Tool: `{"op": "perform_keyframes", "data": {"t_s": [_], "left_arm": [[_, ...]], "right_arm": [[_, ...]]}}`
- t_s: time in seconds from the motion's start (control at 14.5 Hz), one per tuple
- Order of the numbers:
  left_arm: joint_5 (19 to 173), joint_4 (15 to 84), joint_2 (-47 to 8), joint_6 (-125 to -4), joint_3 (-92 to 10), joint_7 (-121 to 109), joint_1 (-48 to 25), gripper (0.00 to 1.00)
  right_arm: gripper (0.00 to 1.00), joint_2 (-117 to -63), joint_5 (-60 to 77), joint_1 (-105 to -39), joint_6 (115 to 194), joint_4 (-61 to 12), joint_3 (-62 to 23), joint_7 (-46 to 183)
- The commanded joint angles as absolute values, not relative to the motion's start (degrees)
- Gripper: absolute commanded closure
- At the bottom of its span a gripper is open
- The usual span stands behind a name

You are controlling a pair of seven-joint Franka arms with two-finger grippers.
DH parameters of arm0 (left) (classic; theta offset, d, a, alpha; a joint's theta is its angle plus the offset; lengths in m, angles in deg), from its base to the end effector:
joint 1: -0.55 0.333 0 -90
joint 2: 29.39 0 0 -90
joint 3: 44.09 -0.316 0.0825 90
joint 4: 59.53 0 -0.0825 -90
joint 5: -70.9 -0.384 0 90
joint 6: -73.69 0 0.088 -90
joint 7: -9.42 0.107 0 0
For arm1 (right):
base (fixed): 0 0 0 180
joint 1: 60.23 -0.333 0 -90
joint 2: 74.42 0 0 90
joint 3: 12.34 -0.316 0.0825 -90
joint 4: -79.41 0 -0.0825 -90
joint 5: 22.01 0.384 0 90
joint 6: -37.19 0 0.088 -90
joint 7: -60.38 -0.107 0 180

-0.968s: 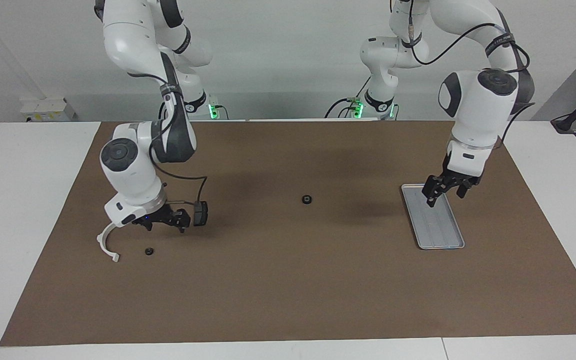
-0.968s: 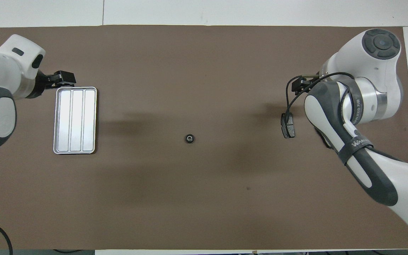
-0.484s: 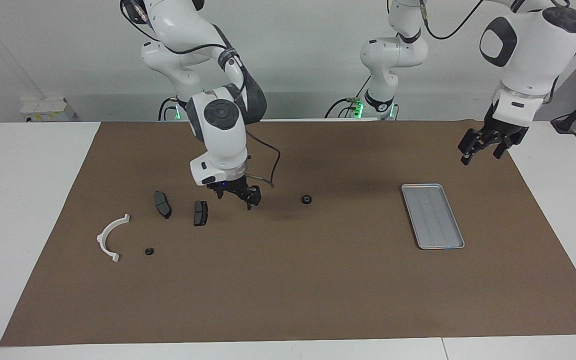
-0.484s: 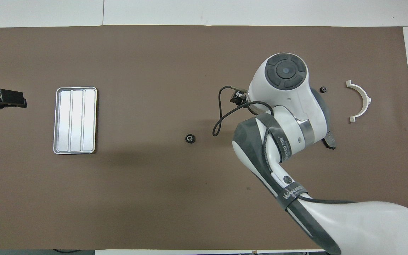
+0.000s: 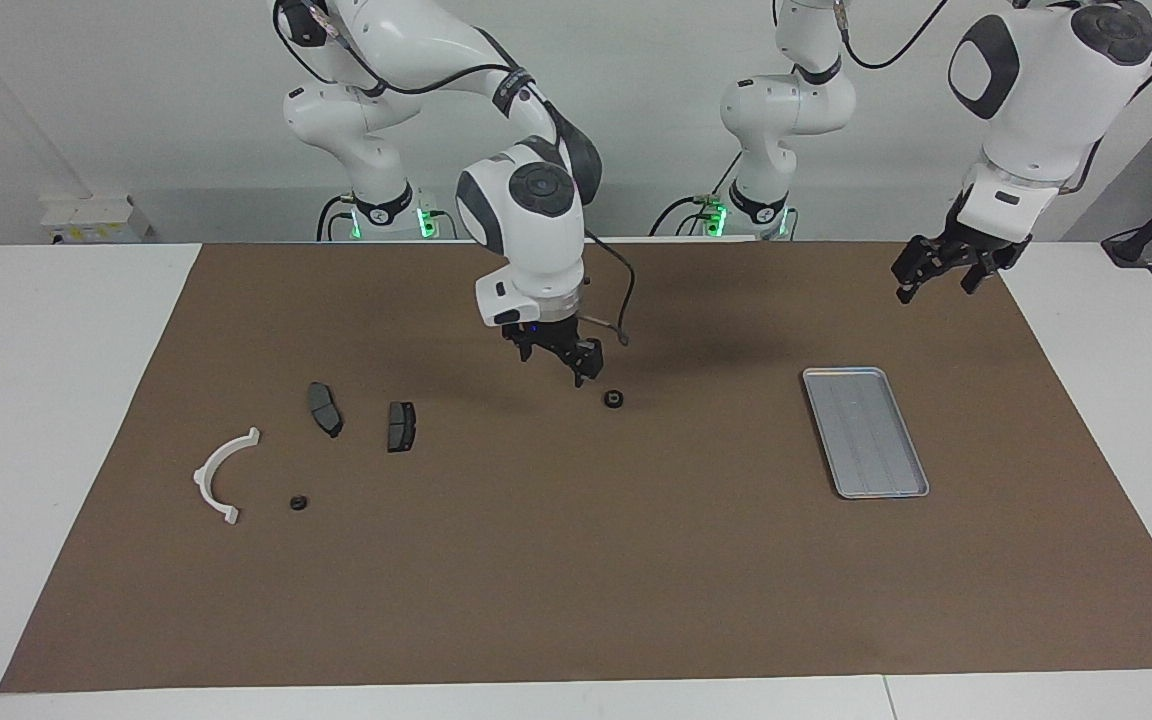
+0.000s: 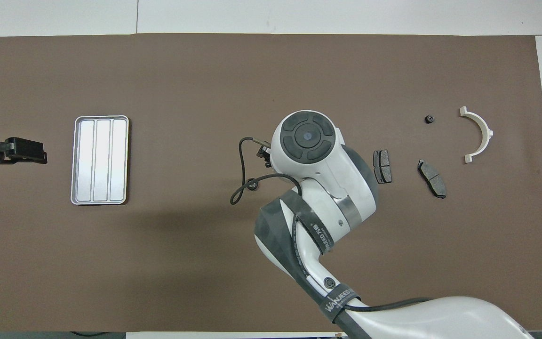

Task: Place bearing gear from tray to pile

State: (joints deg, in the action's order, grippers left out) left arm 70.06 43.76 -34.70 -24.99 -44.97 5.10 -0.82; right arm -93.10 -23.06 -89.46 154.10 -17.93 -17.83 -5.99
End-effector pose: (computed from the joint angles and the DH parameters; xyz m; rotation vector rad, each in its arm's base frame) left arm 0.5339 -0.0029 0.5778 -3.1273 -0.1011 -0.0199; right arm 0.5381 0.3649 0.4068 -3.0024 0.8463 0.0002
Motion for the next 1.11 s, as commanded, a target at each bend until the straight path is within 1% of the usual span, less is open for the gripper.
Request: {"op": "perform_keyframes", "data": {"t_s": [0.0,0.07,0.21,0.35,0.41,0.55,0.69,1.04], "left_arm": [[71.1,38.1,-33.2,-19.1,-45.4,6.9,-0.9,0.0],[71.0,35.7,-32.1,-16.5,-45.4,7.0,-0.9,0.0],[71.0,31.6,-30.4,-13.7,-45.2,7.0,-1.0,0.0],[71.2,31.9,-30.5,-13.8,-45.1,7.0,-1.0,0.0],[71.1,32.5,-31.1,-13.7,-45.0,7.0,-1.1,0.0],[71.1,32.9,-32.0,-13.8,-45.1,7.5,-0.9,0.0],[71.1,31.4,-31.3,-13.6,-45.1,7.6,-0.8,0.0],[71.0,31.3,-30.9,-13.6,-45.0,7.7,-0.9,0.0]], "right_arm": [[0.0,-94.4,-21.8,-91.2,157.2,-18.1,-17.7,-8.0],[0.0,-94.8,-22.2,-92.1,157.3,-17.9,-17.6,-8.3],[0.0,-98.7,-23.1,-94.8,157.5,-14.9,-17.4,-11.0],[0.0,-103.0,-26.7,-96.0,157.6,-11.1,-17.6,-14.7],[0.0,-104.2,-27.8,-96.0,157.8,-10.2,-17.6,-15.5],[0.0,-105.9,-28.1,-96.4,158.7,-10.0,-17.6,-15.9],[0.0,-107.4,-28.3,-97.6,160.9,-10.0,-17.6,-16.0],[0.0,-107.8,-29.5,-97.1,163.4,-11.6,-17.5,-16.0]]}}
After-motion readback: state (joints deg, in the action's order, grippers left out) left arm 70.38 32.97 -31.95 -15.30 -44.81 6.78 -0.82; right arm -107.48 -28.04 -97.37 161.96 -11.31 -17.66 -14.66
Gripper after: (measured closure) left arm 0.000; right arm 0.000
